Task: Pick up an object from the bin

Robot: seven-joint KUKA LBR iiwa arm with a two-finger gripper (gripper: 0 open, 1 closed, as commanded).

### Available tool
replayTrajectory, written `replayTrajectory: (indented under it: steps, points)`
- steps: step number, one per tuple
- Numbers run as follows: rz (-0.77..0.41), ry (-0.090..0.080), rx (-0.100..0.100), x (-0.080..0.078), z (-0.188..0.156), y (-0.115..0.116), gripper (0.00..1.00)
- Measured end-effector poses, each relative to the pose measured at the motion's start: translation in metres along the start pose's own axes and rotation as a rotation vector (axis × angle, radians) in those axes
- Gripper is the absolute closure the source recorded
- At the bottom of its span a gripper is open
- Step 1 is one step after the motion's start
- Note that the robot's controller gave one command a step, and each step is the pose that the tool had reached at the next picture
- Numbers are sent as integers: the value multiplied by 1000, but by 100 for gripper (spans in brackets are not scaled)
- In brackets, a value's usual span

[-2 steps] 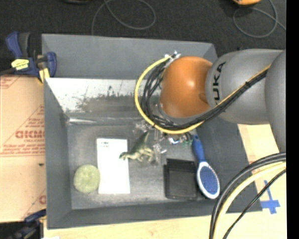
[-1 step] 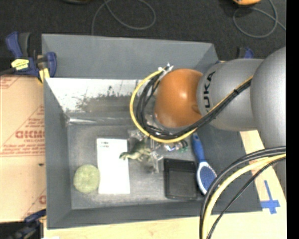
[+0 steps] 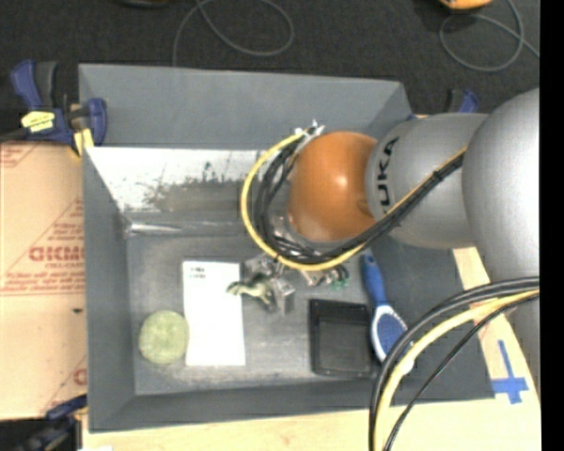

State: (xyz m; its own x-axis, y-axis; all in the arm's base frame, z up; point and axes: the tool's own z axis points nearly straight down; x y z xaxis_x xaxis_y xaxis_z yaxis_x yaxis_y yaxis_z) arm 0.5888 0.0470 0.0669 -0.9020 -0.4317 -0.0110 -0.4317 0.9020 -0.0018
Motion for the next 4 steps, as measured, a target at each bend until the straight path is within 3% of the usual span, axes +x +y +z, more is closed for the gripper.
replayTrajectory:
  steps: [2,4]
  points:
    - [7,8,-2,1,-5,0,100]
    - [8,12,-2,1,-33,0,100]
